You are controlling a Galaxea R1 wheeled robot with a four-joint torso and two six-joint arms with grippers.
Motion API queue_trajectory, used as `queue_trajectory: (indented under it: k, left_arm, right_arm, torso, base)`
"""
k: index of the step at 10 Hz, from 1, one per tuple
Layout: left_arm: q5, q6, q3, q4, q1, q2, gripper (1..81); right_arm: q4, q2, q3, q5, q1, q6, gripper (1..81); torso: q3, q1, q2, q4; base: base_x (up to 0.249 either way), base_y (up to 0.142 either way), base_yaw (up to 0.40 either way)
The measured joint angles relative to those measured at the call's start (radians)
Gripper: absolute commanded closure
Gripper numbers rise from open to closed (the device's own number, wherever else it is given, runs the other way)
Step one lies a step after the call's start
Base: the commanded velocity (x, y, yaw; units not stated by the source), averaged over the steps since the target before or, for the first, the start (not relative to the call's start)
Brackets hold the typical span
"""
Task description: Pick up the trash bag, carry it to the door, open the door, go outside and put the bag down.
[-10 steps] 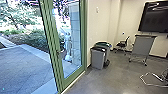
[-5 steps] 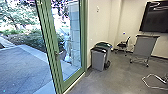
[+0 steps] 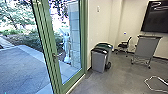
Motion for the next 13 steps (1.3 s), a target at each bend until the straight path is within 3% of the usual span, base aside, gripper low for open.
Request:
queue_trajectory:
  k: [13]
  left_arm:
    - [0.0, 0.0, 0.0, 0.004, 0.0, 0.0, 81.1]
  right_arm:
    - [0.0, 0.0, 0.0, 0.0, 0.0, 0.0, 1.0]
  torso:
    - [0.0, 0.0, 0.0, 0.0]
  base:
    - [0.164, 0.0, 0.0]
